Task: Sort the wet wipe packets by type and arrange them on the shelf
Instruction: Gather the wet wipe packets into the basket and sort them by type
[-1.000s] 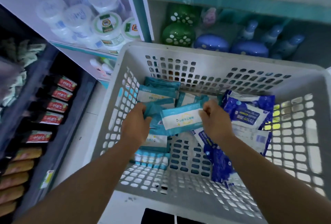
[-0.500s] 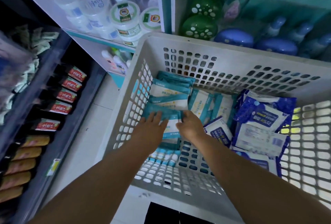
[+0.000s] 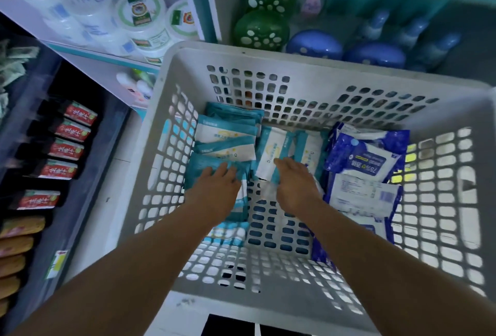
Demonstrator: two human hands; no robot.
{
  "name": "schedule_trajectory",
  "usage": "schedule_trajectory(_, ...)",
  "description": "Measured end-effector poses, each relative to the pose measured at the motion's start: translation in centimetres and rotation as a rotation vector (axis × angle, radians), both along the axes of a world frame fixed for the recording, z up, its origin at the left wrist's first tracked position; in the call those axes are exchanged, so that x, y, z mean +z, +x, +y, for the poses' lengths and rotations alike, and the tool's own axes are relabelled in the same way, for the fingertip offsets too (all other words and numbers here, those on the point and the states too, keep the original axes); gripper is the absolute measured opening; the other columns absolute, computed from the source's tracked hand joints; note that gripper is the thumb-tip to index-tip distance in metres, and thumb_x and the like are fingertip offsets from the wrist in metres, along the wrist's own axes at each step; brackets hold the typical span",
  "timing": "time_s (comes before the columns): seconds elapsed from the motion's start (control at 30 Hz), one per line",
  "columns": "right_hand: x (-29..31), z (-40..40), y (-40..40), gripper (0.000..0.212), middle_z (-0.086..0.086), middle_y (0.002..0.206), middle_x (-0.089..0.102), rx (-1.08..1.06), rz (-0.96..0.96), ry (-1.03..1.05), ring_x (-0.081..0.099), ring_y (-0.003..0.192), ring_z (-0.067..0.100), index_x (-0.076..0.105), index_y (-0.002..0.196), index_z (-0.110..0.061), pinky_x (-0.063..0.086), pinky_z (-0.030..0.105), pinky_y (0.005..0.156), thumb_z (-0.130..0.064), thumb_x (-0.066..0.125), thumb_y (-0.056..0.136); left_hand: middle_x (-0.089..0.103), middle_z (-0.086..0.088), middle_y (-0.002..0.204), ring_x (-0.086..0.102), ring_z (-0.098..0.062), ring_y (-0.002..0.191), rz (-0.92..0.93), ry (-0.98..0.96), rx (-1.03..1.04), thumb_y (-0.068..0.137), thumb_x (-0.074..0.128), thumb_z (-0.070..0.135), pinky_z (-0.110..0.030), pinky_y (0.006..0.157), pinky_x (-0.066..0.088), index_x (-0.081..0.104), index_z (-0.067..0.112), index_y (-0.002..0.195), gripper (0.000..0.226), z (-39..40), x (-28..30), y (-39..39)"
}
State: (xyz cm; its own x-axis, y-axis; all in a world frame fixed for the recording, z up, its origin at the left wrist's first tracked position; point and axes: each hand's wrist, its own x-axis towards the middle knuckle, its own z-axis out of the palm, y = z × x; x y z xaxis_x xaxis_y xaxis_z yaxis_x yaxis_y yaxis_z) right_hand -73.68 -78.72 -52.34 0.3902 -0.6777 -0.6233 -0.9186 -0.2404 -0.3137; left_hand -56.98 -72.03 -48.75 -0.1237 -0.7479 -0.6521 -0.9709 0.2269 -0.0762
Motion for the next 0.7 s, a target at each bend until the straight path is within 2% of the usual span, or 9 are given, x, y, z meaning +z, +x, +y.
schedule_trajectory(0.07, -0.2, -0.3, -1.6, 0.074, 0.006, 0.159, 0.011, 0.143, 0.126, -0.068, 0.008, 0.145, 0.028, 0.017, 0.150, -0.018, 0.015, 0.044, 0.117, -0.006, 0.054, 0.087, 0.010, -0.012, 0.157, 0.007, -0.029, 0.146, 0.042, -0.006, 0.006, 0.097, 0.043, 0.016, -0.043, 0.115, 0.018, 0.022, 0.010, 0.148, 0.056, -0.3, -0.2, -0.7)
schedule_trajectory(0.23, -0.7, -0.9, -3.1, 0.058, 0.007, 0.142, 0.034, 0.359, 0.283, -0.181, 0.028, 0.133, 0.031, 0.034, 0.143, -0.018, 0.022, 0.044, 0.112, -0.016, 0.053, 0.088, 0.017, -0.007, 0.156, 0.015, -0.025, 0.144, 0.187, -0.009, 0.004, 0.092, 0.054, 0.017, -0.039, 0.115, 0.018, 0.016, 0.014, 0.149, 0.069, -1.3, -1.1, -2.7)
schedule_trajectory(0.37, -1.4, -1.3, -3.6, 0.048, 0.009, 0.142, 0.031, 0.375, 0.261, -0.227, 0.027, 0.132, 0.031, 0.037, 0.143, -0.027, 0.024, 0.041, 0.109, -0.025, 0.043, 0.096, 0.023, -0.005, 0.153, 0.021, -0.024, 0.141, 0.242, 0.000, 0.026, 0.089, 0.059, 0.018, -0.039, 0.113, 0.023, 0.019, 0.016, 0.148, 0.071, -1.9, -2.1, -4.1)
schedule_trajectory(0.47, -1.7, -1.3, -3.7, 0.042, 0.012, 0.146, 0.026, 0.454, 0.272, -0.221, 0.023, 0.134, 0.032, 0.044, 0.139, -0.024, 0.023, 0.042, 0.110, -0.024, 0.044, 0.096, 0.027, -0.005, 0.150, 0.024, -0.024, 0.139, 0.267, -0.001, 0.060, 0.091, 0.055, 0.019, -0.038, 0.112, 0.026, 0.020, 0.017, 0.148, 0.066, -2.1, -2.8, -4.6)
schedule_trajectory(0.53, -1.9, -1.4, -3.8, 0.038, 0.010, 0.143, 0.032, 0.498, 0.244, -0.247, 0.025, 0.133, 0.031, 0.050, 0.133, -0.022, 0.023, 0.041, 0.109, -0.022, 0.046, 0.095, 0.028, -0.004, 0.150, 0.025, -0.024, 0.139, 0.286, 0.013, 0.084, 0.093, 0.053, 0.022, -0.037, 0.112, 0.026, 0.020, 0.017, 0.148, 0.064, -2.1, -3.0, -4.7)
schedule_trajectory(0.6, -1.8, -1.6, -4.0, 0.036, 0.005, 0.134, 0.046, 0.453, 0.157, -0.266, 0.032, 0.127, 0.028, 0.056, 0.128, -0.022, 0.025, 0.038, 0.107, -0.019, 0.050, 0.092, 0.027, -0.004, 0.151, 0.025, -0.025, 0.139, 0.303, 0.029, 0.107, 0.094, 0.053, 0.023, -0.037, 0.112, 0.027, 0.017, 0.017, 0.149, 0.066, -2.1, -3.1, -4.8)
schedule_trajectory(0.7, -0.6, -2.1, -4.3, 0.032, 0.002, 0.115, 0.062, 0.200, -0.044, -0.289, 0.047, 0.115, 0.023, 0.059, 0.122, -0.024, 0.030, 0.032, 0.100, -0.020, 0.056, 0.090, 0.025, -0.006, 0.153, 0.029, -0.027, 0.138, 0.350, 0.067, 0.188, 0.094, 0.052, 0.021, -0.038, 0.111, 0.030, 0.008, 0.015, 0.152, 0.073, -2.2, -3.1, -5.0)
